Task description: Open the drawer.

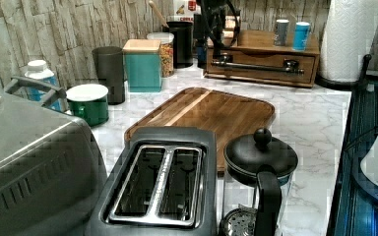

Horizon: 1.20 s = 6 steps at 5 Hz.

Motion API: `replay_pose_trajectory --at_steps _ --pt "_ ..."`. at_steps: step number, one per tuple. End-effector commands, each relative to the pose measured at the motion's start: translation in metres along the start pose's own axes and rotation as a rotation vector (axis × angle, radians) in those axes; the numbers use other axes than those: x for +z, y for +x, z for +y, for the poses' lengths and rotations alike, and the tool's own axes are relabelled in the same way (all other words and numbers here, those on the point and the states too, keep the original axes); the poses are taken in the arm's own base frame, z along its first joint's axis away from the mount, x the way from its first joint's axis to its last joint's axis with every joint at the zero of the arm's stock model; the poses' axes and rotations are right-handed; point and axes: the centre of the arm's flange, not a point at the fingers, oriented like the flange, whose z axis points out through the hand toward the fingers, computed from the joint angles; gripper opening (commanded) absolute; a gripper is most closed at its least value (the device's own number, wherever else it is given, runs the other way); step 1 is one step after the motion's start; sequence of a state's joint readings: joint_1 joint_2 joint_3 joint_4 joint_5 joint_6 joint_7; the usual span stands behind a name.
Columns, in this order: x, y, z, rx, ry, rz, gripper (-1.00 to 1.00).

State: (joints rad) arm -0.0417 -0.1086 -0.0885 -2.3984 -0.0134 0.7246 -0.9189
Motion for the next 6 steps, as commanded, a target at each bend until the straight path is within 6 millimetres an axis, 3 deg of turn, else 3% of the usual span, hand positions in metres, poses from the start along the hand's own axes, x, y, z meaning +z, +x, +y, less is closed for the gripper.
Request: replay_pose_trajectory --at_steps 1,4,5,6 --pt "-0.014 -0.036 0.107 -0.09 -0.088 0.153 1.0" --pt "0.021 -0.055 0.186 -0.106 -0.098 0.211 1.0" --pt "0.027 -0.058 0.202 -0.113 -0.093 0.234 1.0" --pt "0.036 -0.055 0.206 -0.097 -0.078 0.213 1.0"
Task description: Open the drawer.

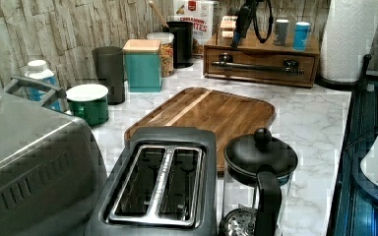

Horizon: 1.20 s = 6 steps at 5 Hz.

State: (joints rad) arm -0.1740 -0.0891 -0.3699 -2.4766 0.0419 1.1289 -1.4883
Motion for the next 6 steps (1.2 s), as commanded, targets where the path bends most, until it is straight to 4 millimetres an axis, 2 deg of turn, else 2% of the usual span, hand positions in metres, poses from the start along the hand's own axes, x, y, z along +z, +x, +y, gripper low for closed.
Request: replay_pose_trajectory --at_steps 1,3,5,6 --pt "0.049 -0.011 0.01 0.038 0.053 -0.063 1.0" --pt "0.063 -0.017 0.021 0.053 -0.003 0.023 1.0" --pt "0.091 -0.016 -0.002 0.077 0.042 -0.065 1.0" --pt "0.109 -0.015 0.001 0.04 0.031 -0.06 1.0"
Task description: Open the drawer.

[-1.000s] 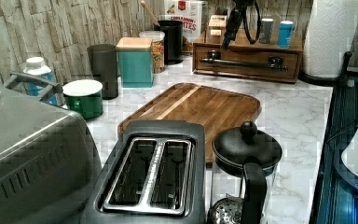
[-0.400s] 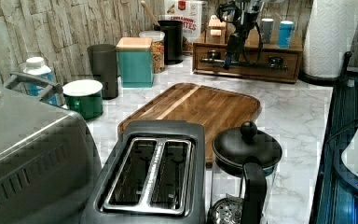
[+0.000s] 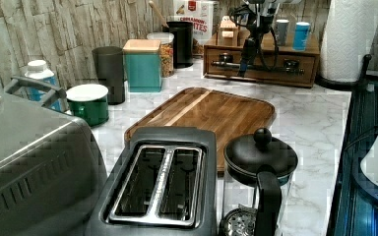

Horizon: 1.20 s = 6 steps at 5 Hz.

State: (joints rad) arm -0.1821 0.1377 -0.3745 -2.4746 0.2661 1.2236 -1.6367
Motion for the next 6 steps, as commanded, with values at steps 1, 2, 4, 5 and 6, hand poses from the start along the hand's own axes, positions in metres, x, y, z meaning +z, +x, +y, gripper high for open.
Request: replay_pose_trajectory --at_steps 1,2,4,5,6 --pt "0.03 0.019 0.014 -0.053 -0.016 -0.034 1.0" --pt "0.02 0.019 0.004 -0.068 -0.011 -0.077 1.0" --pt "0.027 0.025 -0.03 -0.187 0.136 -0.193 1.0" --pt "0.042 0.014 -0.057 -0.199 0.157 -0.165 1.0" --pt "0.044 0.002 -0.102 -0.18 0.168 -0.183 1.0"
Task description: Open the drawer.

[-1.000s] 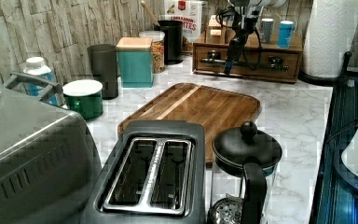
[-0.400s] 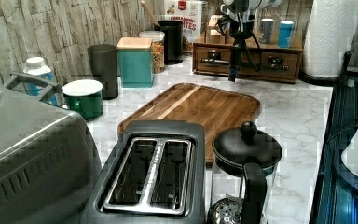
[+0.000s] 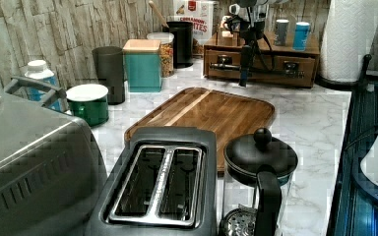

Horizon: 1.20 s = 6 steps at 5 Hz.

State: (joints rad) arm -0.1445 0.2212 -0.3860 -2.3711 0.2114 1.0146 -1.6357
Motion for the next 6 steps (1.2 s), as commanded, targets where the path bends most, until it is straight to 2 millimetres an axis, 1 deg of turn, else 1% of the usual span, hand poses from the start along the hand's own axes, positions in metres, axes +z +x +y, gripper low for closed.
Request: replay_pose_trajectory --at_steps 1,2,3,4,5,6 --pt "0.022 -0.016 -0.14 -0.12 0.056 -0.032 1.0" --pt "0.023 -0.029 -0.182 -0.15 0.076 -0.027 1.0" --pt "0.024 -0.039 -0.217 -0.178 0.089 -0.011 1.0" --pt "0.024 -0.049 -0.251 -0.159 0.086 -0.011 1.0" --pt "0.021 -0.056 -0.271 -0.135 0.058 -0.014 1.0" --pt "0.021 -0.057 -0.271 -0.134 0.058 -0.014 1.0"
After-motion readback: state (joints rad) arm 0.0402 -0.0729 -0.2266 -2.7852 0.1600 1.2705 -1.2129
